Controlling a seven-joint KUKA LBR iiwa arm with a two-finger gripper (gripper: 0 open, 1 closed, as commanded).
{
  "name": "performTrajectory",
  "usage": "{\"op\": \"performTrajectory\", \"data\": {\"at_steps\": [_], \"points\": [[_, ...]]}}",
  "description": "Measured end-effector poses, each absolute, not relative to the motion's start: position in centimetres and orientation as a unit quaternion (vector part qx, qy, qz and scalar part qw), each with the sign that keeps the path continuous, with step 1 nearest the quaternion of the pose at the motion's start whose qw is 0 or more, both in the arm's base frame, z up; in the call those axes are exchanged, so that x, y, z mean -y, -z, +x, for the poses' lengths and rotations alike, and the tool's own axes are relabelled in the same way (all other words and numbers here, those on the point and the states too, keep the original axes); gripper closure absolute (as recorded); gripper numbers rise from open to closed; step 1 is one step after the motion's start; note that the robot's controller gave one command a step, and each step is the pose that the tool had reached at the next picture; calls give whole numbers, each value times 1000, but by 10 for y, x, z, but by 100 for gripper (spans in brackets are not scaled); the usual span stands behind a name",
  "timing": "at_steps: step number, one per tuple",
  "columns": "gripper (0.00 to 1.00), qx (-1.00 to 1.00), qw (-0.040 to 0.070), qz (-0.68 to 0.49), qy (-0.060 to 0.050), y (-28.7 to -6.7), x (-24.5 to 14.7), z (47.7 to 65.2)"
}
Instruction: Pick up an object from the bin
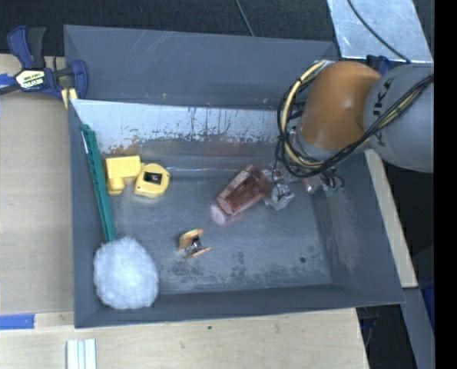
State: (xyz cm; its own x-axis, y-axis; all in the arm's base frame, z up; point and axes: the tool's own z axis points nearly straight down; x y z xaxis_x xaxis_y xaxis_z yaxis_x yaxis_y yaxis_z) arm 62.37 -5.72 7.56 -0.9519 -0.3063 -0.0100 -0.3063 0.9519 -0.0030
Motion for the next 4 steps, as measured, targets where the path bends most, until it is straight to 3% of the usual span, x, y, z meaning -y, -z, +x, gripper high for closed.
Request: {"op": "performTrajectory", "data": {"at_steps": [1,4], "points": [[100,-988,2,-155,0,-87,57,622],[100,-988,6,-154,1,-140,57,624]]}}
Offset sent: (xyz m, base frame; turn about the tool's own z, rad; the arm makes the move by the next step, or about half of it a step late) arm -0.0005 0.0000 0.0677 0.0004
